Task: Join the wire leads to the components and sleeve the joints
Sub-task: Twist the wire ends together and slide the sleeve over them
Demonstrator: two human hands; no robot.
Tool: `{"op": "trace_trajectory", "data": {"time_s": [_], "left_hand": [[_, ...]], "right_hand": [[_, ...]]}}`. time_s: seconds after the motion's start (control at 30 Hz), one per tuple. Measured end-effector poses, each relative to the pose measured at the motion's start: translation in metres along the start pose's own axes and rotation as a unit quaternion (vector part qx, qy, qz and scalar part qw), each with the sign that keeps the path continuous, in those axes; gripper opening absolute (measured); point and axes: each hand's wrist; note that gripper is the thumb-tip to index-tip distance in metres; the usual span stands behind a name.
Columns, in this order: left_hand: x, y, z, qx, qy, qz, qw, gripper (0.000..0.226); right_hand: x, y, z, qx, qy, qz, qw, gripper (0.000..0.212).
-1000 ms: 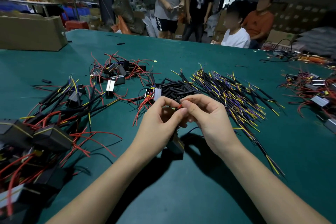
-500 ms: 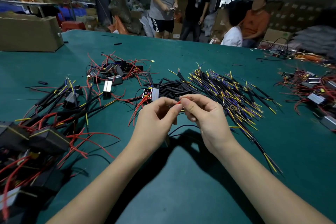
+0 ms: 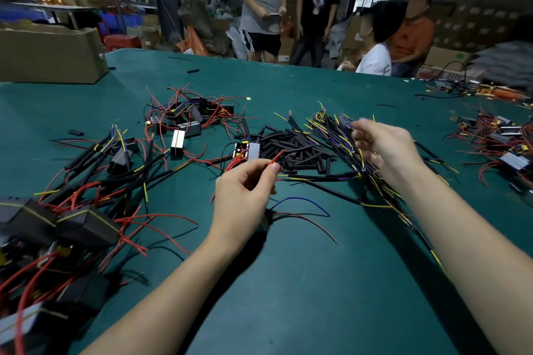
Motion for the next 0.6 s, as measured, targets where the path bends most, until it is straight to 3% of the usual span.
{"op": "trace_trajectory", "data": {"time_s": [0.13, 0.27, 0.37, 0.6], "left_hand": [[0.002, 0.000, 0.000, 0.000, 0.002, 0.000, 1.000, 0.016], [0.002, 0.000, 0.000, -0.001, 0.010, 0.007, 1.000, 0.017], [0.002, 0.000, 0.000, 0.000, 0.012, 0.008, 1.000, 0.017], [0.003, 0.000, 0.000, 0.001, 0.011, 0.016, 1.000, 0.016]], "right_hand": [[-0.004, 0.019, -0.029, -0.031, 0.022, 0.287, 0.957, 0.015], [0.005, 0.031, -0.041, -0.049, 0.040, 0.438, 0.897, 0.016], [0.014, 0.034, -0.041, -0.060, 0.030, 0.478, 0.876, 0.015], [0.024, 0.043, -0.031, -0.087, -0.017, 0.486, 0.870, 0.013]]}}
Point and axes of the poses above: each hand's wrist, its own z-axis away from the middle knuckle, its own x-axis out of the palm, y = z × x, and after that the axes turned 8 degrees about -z, right-handed
